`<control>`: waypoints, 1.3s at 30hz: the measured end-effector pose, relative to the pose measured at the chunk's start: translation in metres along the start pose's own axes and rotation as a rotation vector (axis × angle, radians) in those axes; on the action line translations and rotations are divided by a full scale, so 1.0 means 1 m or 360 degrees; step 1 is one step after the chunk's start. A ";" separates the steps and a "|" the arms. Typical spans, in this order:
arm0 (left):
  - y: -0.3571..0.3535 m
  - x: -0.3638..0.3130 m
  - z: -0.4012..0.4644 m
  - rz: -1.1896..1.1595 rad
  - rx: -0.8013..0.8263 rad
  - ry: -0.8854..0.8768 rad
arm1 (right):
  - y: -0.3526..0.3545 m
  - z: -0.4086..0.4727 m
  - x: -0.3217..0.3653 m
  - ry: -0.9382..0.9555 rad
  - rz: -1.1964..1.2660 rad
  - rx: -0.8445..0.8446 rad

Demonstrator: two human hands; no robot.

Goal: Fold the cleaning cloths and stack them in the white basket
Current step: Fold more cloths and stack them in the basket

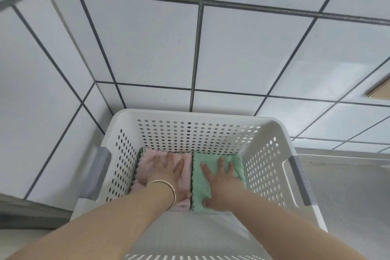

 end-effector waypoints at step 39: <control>0.033 0.143 -0.187 -0.1479 -0.1166 0.0400 | 0.084 -0.167 -0.127 -0.0539 0.1325 -0.1070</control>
Point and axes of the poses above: each hand's wrist, its own z-axis towards the middle knuckle, its own y-axis out of the back of the hand, x = y × z, the point moved 10 cm from there along z, towards the middle knuckle, and after that the axes turned 1 degree about x, right-handed, at the moved point
